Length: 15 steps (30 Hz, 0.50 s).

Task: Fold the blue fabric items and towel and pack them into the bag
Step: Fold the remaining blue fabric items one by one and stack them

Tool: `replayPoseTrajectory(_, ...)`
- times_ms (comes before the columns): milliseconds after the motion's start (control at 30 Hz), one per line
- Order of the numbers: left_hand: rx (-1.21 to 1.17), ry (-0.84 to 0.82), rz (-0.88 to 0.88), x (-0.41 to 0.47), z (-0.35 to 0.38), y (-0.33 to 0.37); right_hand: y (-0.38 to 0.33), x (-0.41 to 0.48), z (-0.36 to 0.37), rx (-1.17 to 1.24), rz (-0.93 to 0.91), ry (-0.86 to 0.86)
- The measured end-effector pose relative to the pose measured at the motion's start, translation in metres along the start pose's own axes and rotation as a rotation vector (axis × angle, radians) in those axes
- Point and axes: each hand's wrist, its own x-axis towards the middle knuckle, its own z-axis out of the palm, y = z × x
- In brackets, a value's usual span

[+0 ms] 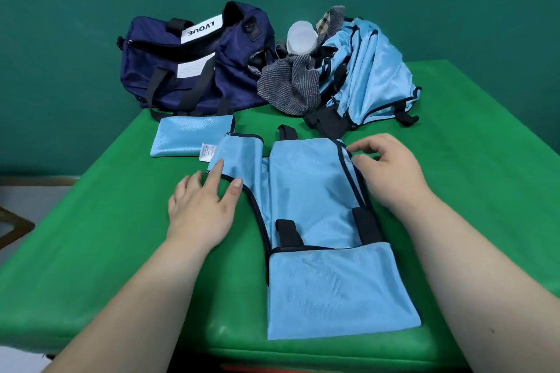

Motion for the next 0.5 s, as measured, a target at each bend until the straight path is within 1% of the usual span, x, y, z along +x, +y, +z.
replayPoseTrajectory(167,0.022,0.018,0.003,0.017,0.001,0.003,0.014,-0.003,0.008,0.017,0.034,-0.015)
replayPoseTrajectory(267,-0.040,0.038,0.001,0.017,0.001,0.001,0.015,-0.002,0.007,0.076,0.069,0.005)
replayPoseTrajectory(333,-0.183,0.057,0.027,0.015,-0.002,0.001,0.016,-0.002,0.006,0.130,0.092,0.020)
replayPoseTrajectory(433,-0.473,0.050,0.104,0.009,-0.010,0.014,0.014,-0.003,0.006,0.145,0.101,0.007)
replayPoseTrajectory(500,-0.578,0.054,0.186,0.008,-0.015,0.031,0.014,-0.003,0.005,0.140,0.098,-0.002)
